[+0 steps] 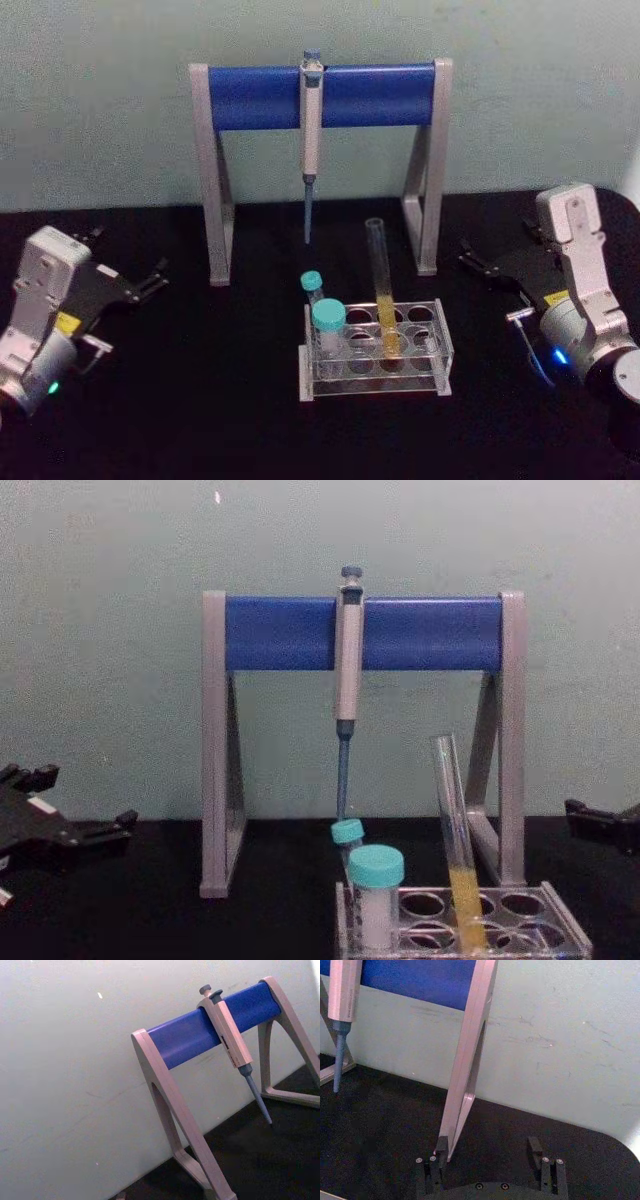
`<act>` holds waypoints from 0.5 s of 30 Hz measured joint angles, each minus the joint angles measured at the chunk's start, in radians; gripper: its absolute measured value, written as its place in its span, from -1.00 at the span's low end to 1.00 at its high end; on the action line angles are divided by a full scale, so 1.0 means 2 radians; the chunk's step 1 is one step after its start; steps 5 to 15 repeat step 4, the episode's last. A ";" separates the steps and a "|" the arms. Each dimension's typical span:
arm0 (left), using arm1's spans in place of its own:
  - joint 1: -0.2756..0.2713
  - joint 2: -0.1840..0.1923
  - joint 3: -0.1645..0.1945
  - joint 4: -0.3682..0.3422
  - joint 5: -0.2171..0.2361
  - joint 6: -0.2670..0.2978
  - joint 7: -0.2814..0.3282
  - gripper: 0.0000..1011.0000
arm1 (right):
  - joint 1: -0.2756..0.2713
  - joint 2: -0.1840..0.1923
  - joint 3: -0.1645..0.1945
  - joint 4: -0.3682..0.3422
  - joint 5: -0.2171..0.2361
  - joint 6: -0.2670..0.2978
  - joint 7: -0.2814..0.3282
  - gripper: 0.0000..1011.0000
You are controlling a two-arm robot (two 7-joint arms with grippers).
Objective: Pick up the test tube from the test tube rack, shake it, then place it back into the test tube rack.
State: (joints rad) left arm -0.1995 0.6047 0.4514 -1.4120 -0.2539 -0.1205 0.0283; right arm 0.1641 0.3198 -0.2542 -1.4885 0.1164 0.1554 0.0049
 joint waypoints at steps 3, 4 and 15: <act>0.000 0.000 0.000 0.000 0.000 0.000 0.000 0.98 | 0.000 0.000 0.000 0.000 0.000 0.000 0.000 0.98; 0.000 0.000 0.000 0.000 0.000 0.000 0.000 0.98 | 0.000 0.000 0.000 0.000 0.000 0.000 0.000 0.98; 0.000 0.000 0.000 0.000 0.000 0.000 0.000 0.98 | 0.000 0.000 0.000 0.000 0.000 0.000 0.000 0.98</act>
